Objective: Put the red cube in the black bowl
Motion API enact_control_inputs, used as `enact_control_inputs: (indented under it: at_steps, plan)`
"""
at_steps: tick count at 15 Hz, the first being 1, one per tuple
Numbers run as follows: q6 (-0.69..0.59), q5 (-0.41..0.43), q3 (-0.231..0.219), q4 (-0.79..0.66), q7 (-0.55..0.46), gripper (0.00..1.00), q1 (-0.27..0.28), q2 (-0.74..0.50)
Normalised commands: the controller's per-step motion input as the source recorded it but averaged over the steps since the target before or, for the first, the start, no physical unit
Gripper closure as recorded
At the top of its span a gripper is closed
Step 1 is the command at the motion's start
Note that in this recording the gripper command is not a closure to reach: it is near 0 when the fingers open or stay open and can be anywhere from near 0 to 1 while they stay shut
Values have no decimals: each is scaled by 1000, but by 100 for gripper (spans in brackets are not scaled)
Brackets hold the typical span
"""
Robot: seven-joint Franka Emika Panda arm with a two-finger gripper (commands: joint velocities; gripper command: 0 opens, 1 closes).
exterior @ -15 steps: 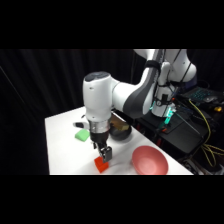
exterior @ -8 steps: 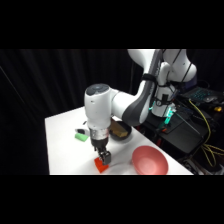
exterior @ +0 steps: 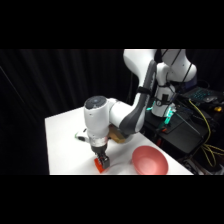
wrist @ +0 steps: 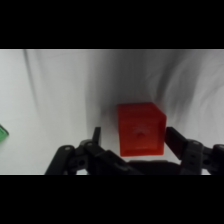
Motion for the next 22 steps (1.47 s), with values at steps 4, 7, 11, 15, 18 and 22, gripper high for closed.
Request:
enact_control_inputs:
  at_steps: [4, 7, 11, 15, 18, 22]
  plan:
    - [-3, 51, -22, 168, 20, 100, 16, 104]
    - [-117, 88, 7, 155, -1, 100, -1, 22]
    - [-263, 97, 4, 64, 6, 100, -7, -167]
    - [-368, 147, 61, -145, -98, 100, -110, -522]
    - [-304, 157, 80, -340, -162, 100, -173, -667]
    - [-86, 204, 101, -629, -246, 100, -200, -719]
